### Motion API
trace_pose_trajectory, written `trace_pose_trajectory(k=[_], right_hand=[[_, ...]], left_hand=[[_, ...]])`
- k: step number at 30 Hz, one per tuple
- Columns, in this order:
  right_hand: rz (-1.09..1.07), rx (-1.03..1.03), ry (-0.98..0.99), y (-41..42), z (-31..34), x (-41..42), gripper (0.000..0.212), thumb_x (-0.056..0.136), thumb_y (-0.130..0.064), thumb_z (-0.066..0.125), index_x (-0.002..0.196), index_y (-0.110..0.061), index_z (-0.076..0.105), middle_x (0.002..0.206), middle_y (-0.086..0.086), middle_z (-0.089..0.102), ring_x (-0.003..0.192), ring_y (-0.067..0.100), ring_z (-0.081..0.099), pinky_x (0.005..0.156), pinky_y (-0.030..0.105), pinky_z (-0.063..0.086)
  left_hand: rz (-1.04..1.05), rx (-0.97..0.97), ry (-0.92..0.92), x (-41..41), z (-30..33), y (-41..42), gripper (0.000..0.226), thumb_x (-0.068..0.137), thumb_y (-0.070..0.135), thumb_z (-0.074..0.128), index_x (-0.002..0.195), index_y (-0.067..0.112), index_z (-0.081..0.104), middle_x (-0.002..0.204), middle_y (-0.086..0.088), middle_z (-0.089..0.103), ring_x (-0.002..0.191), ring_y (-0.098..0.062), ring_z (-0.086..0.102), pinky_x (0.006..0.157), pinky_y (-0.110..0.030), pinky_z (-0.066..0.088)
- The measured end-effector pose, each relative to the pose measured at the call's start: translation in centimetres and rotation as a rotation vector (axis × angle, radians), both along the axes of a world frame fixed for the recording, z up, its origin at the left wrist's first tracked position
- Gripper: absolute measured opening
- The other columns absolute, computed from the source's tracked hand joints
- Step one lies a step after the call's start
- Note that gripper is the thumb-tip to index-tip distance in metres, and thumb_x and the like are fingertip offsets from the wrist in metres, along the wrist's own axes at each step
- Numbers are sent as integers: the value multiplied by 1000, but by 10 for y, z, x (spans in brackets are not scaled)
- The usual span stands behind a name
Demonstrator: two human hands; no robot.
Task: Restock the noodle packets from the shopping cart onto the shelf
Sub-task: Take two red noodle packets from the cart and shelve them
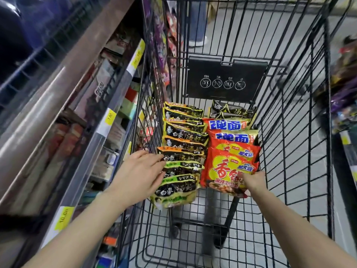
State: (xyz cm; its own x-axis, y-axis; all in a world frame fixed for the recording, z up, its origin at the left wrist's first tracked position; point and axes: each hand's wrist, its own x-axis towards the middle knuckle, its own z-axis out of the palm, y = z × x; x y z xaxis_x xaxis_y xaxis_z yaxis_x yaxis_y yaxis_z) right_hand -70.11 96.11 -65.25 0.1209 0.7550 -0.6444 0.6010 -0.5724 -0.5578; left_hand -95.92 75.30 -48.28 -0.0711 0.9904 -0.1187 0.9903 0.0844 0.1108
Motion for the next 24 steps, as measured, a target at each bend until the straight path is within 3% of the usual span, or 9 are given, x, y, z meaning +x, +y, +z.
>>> trace_pose_trajectory(k=[8,12,16,19,21,24], right_hand=[[77,22,57,-15,15,-5,51,75,-6,77,121,-3,55,108,12,65,97,29,62,87,37,49],[195,60,10,-22,20,-2,42,72,-24,81,108,-9,67,99,7,71,85,25,65,85,40,53],[290,147,45,-27,43,-2,46,76,-23,77,117,-10,61,101,6,70,90,26,67,83,38,54],[396,320,-60,-25,80,-5,35,77,-35,72,109,-22,64,91,-2,70,84,23,66,78,35,54],[415,426,-111,-19,110,-3,27,80,-38,68,103,-24,66,77,-6,67,73,19,62,65,29,49],[390,506,-66,-7,159,1,14,84,-37,68,89,-24,66,61,-11,59,57,14,56,50,22,35]], left_hand=[[19,74,-19,3,-1,2,40,84,34,41,93,15,75,98,-1,74,83,-14,70,86,-34,52],[12,78,10,1,-4,1,40,84,34,40,88,17,76,95,1,74,79,-13,69,84,-31,51],[-18,51,53,1,-4,2,38,82,34,40,85,19,75,93,2,74,79,-12,69,85,-33,50],[-37,3,147,2,-4,2,20,73,32,62,83,20,74,92,2,74,84,-15,70,86,-39,50],[16,-73,162,9,0,7,23,72,32,68,91,20,72,99,2,73,93,-16,68,92,-42,48],[104,-204,18,31,5,22,37,95,32,42,129,22,53,131,4,56,121,-13,51,108,-34,35]])
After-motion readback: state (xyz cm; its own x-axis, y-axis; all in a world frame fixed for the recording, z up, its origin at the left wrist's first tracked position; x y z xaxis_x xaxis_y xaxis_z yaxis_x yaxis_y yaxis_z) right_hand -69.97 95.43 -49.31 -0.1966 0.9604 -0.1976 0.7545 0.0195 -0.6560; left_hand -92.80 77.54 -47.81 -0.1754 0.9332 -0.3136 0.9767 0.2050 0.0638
